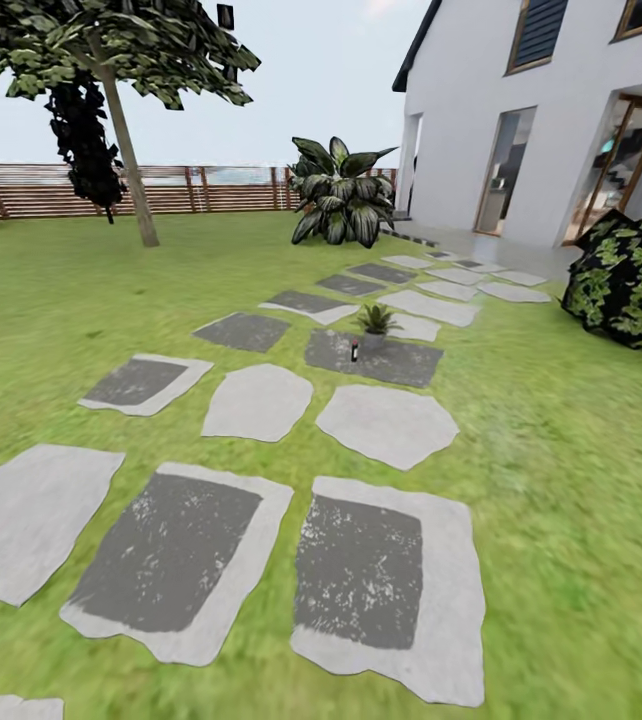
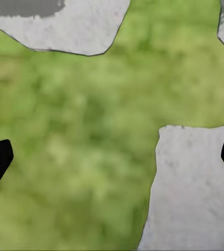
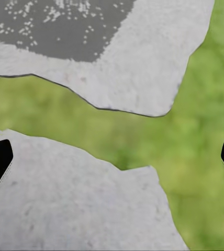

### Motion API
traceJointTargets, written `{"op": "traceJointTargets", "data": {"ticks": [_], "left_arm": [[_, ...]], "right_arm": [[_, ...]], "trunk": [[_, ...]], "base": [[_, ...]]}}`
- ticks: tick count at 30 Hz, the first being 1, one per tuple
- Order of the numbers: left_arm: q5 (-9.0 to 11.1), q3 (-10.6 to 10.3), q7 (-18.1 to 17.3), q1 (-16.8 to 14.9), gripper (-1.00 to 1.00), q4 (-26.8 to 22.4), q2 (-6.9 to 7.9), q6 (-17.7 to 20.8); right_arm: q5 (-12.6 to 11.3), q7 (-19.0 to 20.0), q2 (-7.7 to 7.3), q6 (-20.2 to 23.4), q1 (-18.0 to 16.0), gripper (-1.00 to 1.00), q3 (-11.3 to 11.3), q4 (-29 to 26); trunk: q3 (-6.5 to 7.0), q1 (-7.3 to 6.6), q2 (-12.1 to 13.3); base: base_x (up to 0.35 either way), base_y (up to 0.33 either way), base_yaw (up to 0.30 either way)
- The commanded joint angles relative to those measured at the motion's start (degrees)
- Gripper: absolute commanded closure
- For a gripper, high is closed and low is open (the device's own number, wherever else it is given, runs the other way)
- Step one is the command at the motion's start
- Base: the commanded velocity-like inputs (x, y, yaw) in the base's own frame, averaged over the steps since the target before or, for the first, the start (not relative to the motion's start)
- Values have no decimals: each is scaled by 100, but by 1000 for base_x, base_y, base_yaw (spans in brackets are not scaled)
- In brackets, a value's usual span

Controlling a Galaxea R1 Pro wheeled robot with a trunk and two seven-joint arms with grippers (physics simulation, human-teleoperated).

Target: Pick up the pesticide atomizer in the garden and spray insectifuge to fully cover both potted plants in the garden.

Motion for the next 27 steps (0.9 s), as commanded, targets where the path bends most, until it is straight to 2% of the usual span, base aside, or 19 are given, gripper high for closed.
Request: {"op": "traceJointTargets", "data": {"ticks": [1,27], "left_arm": [[-10,19,-2,-3,-100,5,-2,-19],[-10,19,-2,-3,-100,5,-2,-19]], "right_arm": [[28,1,-2,-16,-3,-100,1,3],[33,1,-2,-16,-3,-100,2,3]], "trunk": [[-5,3,-2],[-5,3,-2]], "base": [[337,0,0],[337,0,0]]}}
